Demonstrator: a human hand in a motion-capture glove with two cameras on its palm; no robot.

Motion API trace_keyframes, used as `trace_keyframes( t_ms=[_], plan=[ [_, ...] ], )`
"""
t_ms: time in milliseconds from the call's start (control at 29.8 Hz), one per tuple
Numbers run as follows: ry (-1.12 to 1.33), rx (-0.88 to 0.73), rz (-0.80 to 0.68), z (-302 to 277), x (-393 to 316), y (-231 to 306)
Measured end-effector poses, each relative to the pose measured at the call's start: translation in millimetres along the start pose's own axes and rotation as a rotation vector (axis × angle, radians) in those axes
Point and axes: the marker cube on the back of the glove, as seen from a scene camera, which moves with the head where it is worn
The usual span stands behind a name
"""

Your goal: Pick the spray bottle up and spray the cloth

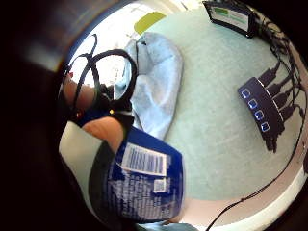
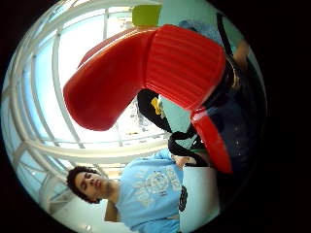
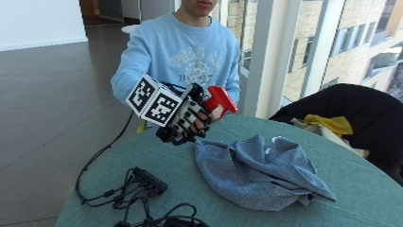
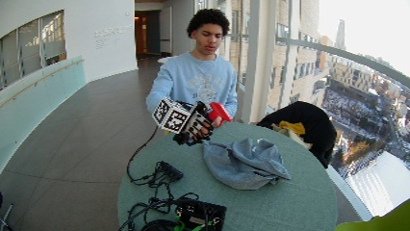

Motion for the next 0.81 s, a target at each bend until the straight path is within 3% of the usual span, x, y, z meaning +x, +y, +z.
trace_keyframes(
  t_ms=[806],
  plan=[
    [0.049,-0.043,0.052,6.0,5.4,-1.5]
  ],
)
